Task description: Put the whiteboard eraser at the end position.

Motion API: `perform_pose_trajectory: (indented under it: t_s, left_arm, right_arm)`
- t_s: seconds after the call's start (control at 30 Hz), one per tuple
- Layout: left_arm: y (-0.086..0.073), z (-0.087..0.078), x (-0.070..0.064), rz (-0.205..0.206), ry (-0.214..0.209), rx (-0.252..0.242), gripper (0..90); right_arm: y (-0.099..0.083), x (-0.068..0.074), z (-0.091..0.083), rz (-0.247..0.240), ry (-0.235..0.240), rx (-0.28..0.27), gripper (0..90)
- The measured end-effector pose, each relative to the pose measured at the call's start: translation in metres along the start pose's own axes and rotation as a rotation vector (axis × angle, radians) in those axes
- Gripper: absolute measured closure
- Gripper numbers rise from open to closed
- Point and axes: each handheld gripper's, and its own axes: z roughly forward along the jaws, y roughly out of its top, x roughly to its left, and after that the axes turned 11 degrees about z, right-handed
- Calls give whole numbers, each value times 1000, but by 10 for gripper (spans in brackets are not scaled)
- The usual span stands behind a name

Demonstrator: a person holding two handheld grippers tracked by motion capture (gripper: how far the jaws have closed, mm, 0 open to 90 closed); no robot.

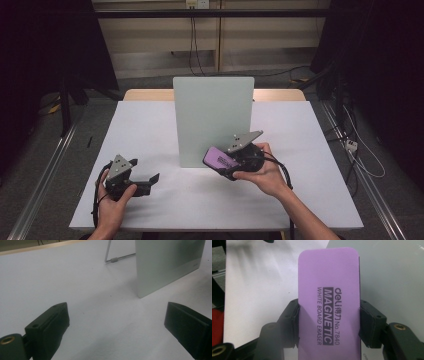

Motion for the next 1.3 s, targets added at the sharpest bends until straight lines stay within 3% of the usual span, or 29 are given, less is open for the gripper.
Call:
perform_pose_trajectory:
  t_s: [0.4,0.83,1.03,1.17,1.3]
  left_arm:
    - [0,1,1,-4,-7,-2,59]
    - [2,5,1,21,-29,-6,59]
    - [3,4,0,15,-28,-10,59]
    - [2,4,0,12,-24,-5,59]
    - [2,4,0,16,-12,-2,58]
  right_arm:
    - [-3,5,10,-17,41,68,420]
    - [-7,12,24,-8,76,139,421]
    - [-10,18,28,-32,82,181,420]
    - [-13,18,28,-15,98,164,421]
    - [-16,17,29,-3,103,183,421]
